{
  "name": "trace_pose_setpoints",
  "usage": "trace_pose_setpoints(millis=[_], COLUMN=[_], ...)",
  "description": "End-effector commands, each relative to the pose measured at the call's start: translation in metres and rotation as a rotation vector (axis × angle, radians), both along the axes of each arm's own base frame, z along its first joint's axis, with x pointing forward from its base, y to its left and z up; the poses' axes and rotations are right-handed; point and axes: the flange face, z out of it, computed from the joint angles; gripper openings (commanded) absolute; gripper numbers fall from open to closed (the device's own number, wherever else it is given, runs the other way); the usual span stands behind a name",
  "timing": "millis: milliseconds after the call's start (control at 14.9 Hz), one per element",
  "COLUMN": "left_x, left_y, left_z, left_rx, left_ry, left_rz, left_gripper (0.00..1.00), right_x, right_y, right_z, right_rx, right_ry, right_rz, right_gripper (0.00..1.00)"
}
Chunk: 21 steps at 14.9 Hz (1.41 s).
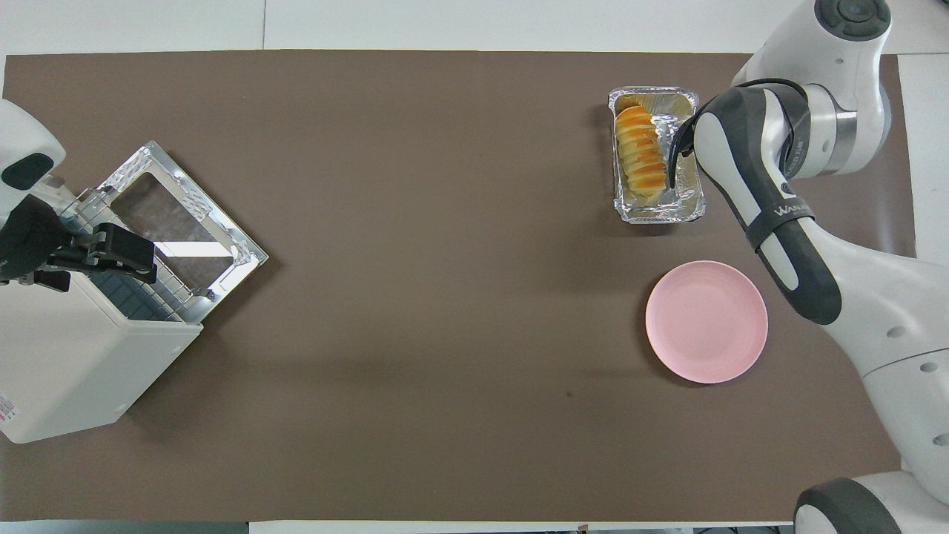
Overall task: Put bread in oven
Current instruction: 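Grasp the rim of the foil tray with the right gripper, then slide the foil tray toward the toaster oven with the right gripper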
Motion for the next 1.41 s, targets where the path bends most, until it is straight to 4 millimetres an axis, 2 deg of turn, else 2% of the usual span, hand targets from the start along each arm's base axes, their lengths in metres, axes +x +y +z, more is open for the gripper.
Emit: trace_pose_setpoints(millis=[0, 67, 201, 268, 872, 1074, 1208, 1342], left_x=[-0.005, -0.005, -0.005, -0.005, -0.005, -0.005, -0.005, -0.005], left_y=[0.004, 0.004, 0.004, 0.004, 0.004, 0.004, 0.004, 0.004], left_z=[0.005, 0.005, 0.005, 0.005, 0.005, 0.005, 0.005, 0.005], left_rx=[-0.014, -0.014, -0.014, -0.014, -0.014, -0.014, -0.014, -0.014], left_ry=[-0.013, -0.013, -0.013, -0.013, -0.013, -0.013, -0.013, -0.013], left_rz=[0.006, 0.006, 0.006, 0.006, 0.006, 0.006, 0.006, 0.006], left_gripper=[1.0, 1.0, 1.0, 1.0, 1.0, 1.0, 1.0, 1.0], right_x=[-0.021, -0.022, -0.023, -0.023, -0.023, -0.02, -0.022, -0.026], right_y=[-0.001, 0.0, 0.001, 0.002, 0.008, 0.014, 0.023, 0.071], right_z=[-0.003, -0.005, -0.006, -0.005, 0.001, 0.026, 0.056, 0.084], right_rx=[-0.003, -0.003, 0.001, 0.006, 0.007, 0.008, 0.028, 0.073], right_ry=[-0.011, -0.012, -0.011, -0.014, 0.005, 0.051, 0.089, 0.124], right_rz=[0.013, 0.015, 0.011, 0.007, -0.002, -0.002, -0.004, 0.007], right_gripper=[0.89, 0.72, 0.08, 0.0, 0.0, 0.0, 0.0, 0.0])
